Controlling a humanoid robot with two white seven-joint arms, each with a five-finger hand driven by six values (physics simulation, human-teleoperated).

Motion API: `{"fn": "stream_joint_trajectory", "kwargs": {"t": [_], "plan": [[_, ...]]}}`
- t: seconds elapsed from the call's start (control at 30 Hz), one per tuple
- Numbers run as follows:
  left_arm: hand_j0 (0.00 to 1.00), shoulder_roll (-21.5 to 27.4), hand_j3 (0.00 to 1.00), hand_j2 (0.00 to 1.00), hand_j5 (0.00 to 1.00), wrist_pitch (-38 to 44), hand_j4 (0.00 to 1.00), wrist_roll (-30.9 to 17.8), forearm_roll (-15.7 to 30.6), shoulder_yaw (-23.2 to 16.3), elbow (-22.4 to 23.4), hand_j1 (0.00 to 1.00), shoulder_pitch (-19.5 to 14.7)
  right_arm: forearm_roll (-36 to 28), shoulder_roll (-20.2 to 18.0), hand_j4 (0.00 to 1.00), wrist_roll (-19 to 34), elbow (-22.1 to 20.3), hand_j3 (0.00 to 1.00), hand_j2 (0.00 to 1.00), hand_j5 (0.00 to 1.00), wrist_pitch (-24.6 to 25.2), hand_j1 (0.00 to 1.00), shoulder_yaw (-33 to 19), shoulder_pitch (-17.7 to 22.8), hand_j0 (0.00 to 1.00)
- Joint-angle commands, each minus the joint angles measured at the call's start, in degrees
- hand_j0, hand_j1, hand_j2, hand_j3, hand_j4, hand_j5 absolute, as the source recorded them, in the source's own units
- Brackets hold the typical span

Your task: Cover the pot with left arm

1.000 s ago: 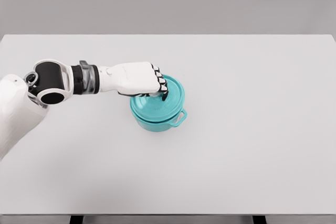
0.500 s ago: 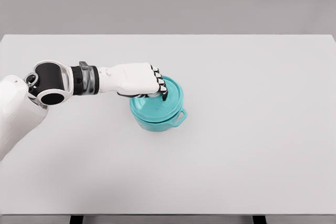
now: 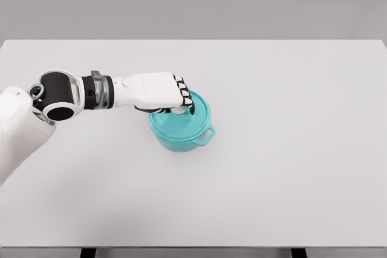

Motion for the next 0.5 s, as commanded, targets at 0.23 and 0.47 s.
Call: {"fn": "stream_joint_trajectory", "kwargs": {"t": [0.23,0.47], "plan": [[0.71,0.3,0.71,0.71,0.71,0.2,0.71,0.0,0.3,0.1,-0.1,0.71,0.0,0.0,0.0,1.0,0.0,0.0,1.0,1.0,1.0,0.0,1.0,0.0,0.0,1.0],[0.76,0.4,0.76,0.76,0.76,0.2,0.76,0.0,0.4,0.5,-0.1,0.76,0.0,0.0,0.0,1.0,0.0,0.0,1.0,1.0,1.0,0.0,1.0,0.0,0.0,1.0]]}}
